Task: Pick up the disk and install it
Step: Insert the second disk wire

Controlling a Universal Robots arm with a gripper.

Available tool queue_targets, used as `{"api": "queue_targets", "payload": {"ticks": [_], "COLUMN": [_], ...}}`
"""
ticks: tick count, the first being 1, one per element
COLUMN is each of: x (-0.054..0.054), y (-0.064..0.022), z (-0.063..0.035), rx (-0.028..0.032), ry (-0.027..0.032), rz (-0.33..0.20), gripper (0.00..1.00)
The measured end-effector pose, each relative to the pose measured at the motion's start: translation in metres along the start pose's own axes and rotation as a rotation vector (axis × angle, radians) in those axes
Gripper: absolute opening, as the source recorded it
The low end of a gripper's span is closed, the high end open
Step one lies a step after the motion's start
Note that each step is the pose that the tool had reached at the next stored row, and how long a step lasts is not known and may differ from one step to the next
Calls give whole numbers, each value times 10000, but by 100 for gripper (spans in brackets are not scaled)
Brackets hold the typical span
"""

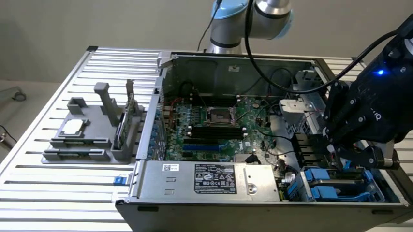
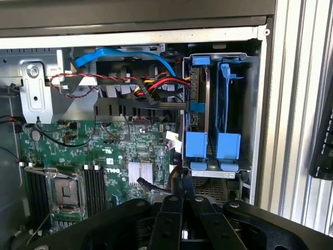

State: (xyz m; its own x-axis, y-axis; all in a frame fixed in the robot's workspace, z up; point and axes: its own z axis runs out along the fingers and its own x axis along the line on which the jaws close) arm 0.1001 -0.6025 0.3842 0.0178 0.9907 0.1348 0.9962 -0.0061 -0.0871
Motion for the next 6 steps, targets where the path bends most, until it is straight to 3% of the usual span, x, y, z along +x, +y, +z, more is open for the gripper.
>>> {"api": "queue_targets", "payload": {"ticks": [6], "x": [0], "y": [0], "z": [0], "rx": [0], "ry": [1], "rz": [0], "gripper": [11]}}
